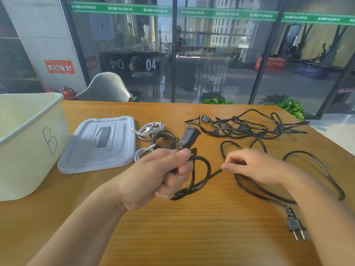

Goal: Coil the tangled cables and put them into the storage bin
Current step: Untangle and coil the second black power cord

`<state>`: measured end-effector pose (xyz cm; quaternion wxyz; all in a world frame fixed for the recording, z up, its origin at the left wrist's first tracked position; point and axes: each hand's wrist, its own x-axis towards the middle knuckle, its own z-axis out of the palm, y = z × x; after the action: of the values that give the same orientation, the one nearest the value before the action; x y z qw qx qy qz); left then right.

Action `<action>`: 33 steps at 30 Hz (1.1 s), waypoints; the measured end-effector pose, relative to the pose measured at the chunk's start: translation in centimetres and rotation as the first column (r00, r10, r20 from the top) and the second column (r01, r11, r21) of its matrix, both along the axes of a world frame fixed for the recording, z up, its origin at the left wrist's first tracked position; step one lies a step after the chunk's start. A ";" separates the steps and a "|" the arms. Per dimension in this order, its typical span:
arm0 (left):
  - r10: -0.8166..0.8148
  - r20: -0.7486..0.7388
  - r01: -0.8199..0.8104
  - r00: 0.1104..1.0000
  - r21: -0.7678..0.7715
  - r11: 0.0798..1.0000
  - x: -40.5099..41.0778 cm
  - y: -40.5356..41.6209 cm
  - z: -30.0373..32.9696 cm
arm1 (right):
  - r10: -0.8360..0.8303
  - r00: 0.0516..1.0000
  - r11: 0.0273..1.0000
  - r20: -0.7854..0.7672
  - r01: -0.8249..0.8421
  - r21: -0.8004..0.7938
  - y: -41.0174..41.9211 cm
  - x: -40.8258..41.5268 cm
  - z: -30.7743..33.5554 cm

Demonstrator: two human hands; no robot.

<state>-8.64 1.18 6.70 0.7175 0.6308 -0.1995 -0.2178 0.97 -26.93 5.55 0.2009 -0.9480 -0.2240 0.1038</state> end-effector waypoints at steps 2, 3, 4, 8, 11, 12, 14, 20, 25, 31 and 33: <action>0.038 0.024 -0.042 0.999 0.154 0.987 0.0 -0.6 -0.4 | -0.081 0.981 0.989 0.175 0.101 -0.106 0.4 -0.3 0.2; 0.070 0.046 -0.079 0.997 0.243 0.967 0.0 -1.0 -0.6 | -0.118 0.936 0.977 0.331 0.169 -0.128 0.8 -0.6 0.4; 0.099 0.076 -0.119 0.992 0.329 0.937 0.0 -1.3 -0.9 | -0.153 0.853 0.967 0.498 0.234 -0.103 1.5 -1.1 0.7; 0.194 0.126 -0.230 0.973 0.445 0.866 0.1 -2.2 -1.7 | -0.290 0.686 0.956 0.668 0.176 0.234 4.0 -3.1 0.8; 0.307 0.129 -0.333 0.943 0.413 0.848 0.5 -2.4 -2.1 | -0.256 0.888 0.893 0.383 0.065 0.446 4.7 -3.6 0.2; 0.348 0.142 -0.375 0.927 0.401 0.836 0.7 -2.5 -2.3 | -0.219 0.953 0.843 0.208 0.077 0.533 4.8 -3.7 0.2; 0.420 0.171 -0.453 0.891 0.375 0.809 1.1 -2.6 -2.7 | -0.050 0.988 0.730 -0.146 0.136 0.670 5.0 -4.1 0.5; 0.454 0.267 -0.520 0.850 0.280 0.807 1.6 -2.5 -3.6 | 0.206 0.953 0.810 -0.223 -0.039 0.585 5.3 -5.5 1.0; 0.419 0.327 -0.501 0.847 0.229 0.835 1.4 -3.3 -4.0 | 0.158 0.974 0.825 -0.164 -0.039 0.564 6.6 -6.1 0.5; 0.407 0.318 -0.485 0.856 0.223 0.846 1.7 -3.3 -4.1 | 0.096 0.993 0.887 0.068 -0.116 0.447 7.3 -7.1 -0.2; 0.455 0.334 -0.535 0.825 0.206 0.819 1.8 -3.1 -3.9 | 0.132 0.986 0.893 0.102 -0.163 0.419 7.5 -7.2 -0.1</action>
<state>-6.83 -1.91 2.83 0.6146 0.7829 -0.0883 0.0391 -6.18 -19.39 5.42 0.3864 -0.8646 -0.3195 0.0334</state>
